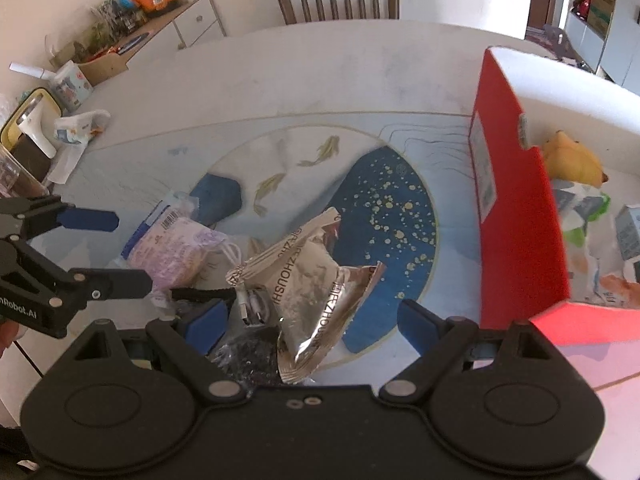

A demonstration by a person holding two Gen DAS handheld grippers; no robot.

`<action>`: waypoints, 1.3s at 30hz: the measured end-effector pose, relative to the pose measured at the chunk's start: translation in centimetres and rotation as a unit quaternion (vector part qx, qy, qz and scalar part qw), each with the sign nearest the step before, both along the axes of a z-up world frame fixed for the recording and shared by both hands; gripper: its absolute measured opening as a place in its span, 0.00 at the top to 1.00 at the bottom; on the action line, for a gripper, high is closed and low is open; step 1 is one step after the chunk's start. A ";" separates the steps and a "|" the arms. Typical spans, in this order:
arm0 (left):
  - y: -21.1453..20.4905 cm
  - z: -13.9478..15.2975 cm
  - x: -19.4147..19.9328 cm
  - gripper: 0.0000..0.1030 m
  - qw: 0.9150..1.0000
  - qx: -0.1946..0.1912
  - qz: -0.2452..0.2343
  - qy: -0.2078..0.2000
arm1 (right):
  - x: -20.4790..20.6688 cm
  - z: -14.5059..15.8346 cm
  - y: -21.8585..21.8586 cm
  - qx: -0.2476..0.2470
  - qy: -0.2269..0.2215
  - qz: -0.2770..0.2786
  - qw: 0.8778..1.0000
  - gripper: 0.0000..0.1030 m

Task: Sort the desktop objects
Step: 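Grasp the pink bread bag with the left tool while the right tool grasps the foil chip bag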

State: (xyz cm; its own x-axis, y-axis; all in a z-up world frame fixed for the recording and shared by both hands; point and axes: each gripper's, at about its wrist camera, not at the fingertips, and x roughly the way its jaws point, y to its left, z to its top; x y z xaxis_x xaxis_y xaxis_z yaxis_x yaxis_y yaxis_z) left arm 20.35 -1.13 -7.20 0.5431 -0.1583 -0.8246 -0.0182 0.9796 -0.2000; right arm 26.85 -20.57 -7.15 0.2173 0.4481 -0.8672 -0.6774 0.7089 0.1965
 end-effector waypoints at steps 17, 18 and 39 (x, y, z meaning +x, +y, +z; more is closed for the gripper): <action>-0.7 -2.0 2.8 0.02 1.000 0.014 -0.016 0.018 | 1.3 -2.6 0.7 -0.015 0.018 -0.006 1.000 0.28; -0.7 -2.1 2.9 0.03 1.000 0.014 -0.017 0.019 | 1.3 -2.7 0.7 -0.015 0.020 -0.007 1.000 0.31; -1.0 -2.7 3.1 0.48 0.999 0.035 -0.018 0.034 | 0.7 -2.6 0.8 -0.017 0.013 -0.015 1.000 0.63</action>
